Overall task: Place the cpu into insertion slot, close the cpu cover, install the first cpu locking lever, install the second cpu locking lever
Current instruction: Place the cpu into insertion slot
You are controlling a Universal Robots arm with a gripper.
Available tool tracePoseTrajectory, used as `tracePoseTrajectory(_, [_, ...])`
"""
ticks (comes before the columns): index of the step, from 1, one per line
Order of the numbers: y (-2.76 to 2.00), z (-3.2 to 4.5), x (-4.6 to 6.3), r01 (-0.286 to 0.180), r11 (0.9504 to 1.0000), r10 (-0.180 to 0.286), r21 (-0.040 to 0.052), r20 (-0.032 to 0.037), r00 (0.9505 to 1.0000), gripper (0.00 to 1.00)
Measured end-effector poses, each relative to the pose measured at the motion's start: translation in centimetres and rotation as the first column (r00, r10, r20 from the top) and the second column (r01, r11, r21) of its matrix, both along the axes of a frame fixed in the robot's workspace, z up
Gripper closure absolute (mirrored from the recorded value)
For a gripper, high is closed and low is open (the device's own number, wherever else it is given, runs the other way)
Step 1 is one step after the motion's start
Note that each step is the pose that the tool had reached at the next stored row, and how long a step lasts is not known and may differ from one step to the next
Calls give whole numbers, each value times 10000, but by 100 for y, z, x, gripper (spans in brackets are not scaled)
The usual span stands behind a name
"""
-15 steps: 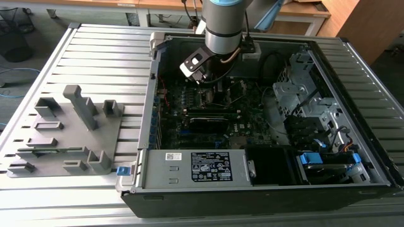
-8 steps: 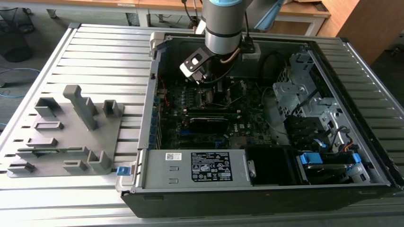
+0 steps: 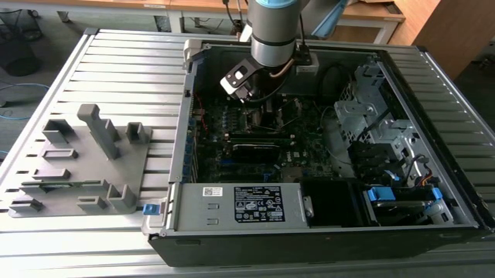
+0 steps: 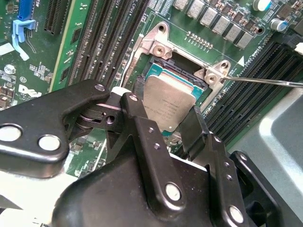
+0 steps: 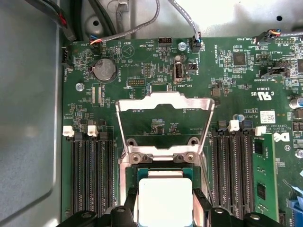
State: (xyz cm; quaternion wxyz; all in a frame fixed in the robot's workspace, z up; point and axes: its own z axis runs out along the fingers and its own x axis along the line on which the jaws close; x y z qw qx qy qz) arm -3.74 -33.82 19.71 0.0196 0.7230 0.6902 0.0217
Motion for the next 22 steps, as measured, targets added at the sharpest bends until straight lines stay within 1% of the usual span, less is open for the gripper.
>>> tracePoseTrajectory(5, [3, -24, -1, 1, 10000, -1, -2, -1, 10000, 46])
tracePoseTrajectory(11, [26, -35, -1, 1, 10000, -1, -1, -1, 10000, 46])
tracePoseTrajectory(22, [29, -40, -4, 2, 10000, -2, 1, 4, 10000, 46])
